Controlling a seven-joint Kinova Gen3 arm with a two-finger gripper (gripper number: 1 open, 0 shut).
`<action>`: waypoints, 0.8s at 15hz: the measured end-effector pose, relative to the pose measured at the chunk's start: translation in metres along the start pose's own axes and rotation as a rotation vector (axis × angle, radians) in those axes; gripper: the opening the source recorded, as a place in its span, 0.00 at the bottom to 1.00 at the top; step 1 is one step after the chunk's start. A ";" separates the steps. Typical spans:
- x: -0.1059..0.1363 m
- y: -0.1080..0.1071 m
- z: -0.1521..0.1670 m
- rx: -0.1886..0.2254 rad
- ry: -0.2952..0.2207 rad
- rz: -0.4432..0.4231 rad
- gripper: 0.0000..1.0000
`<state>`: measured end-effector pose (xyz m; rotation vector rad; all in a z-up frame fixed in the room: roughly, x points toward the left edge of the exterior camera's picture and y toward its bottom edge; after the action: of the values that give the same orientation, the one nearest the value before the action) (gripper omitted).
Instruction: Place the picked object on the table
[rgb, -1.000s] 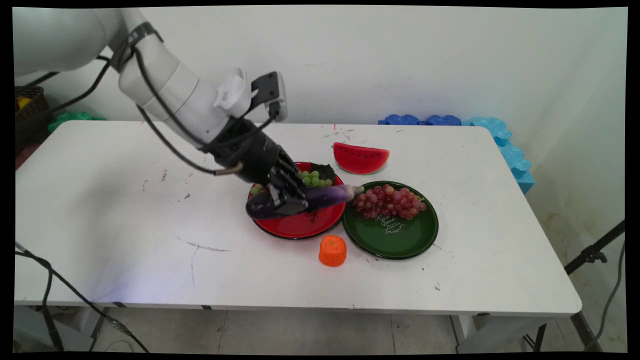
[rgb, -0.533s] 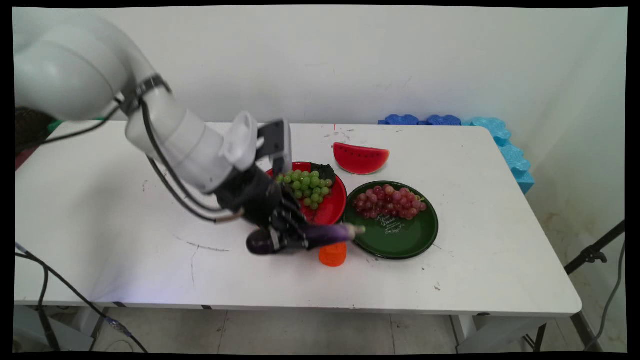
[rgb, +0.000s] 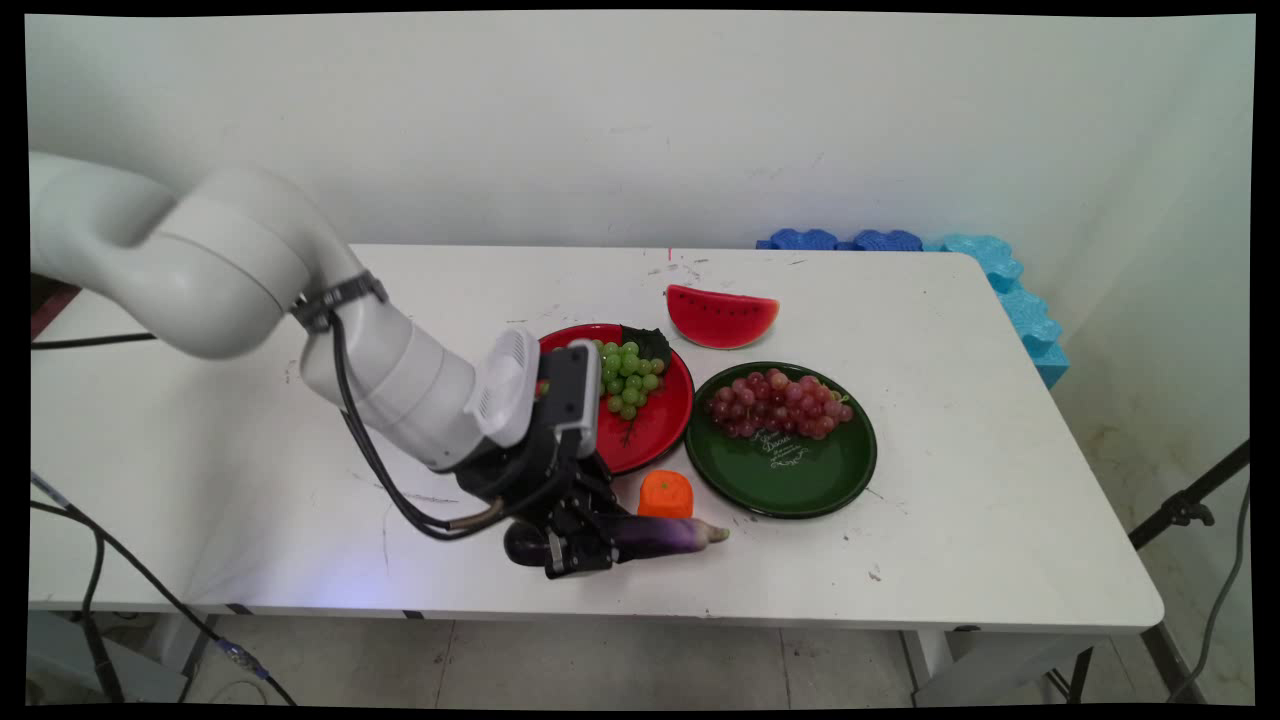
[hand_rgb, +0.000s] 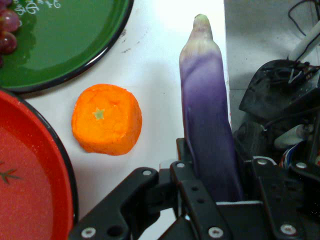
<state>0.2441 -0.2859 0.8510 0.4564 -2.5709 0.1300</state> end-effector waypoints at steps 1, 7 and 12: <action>-0.002 0.001 0.004 0.000 -0.001 0.010 0.00; -0.014 0.001 0.031 0.006 -0.004 0.049 0.00; -0.016 -0.002 0.048 0.014 -0.005 0.053 0.00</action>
<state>0.2352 -0.2918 0.8018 0.3939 -2.5895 0.1660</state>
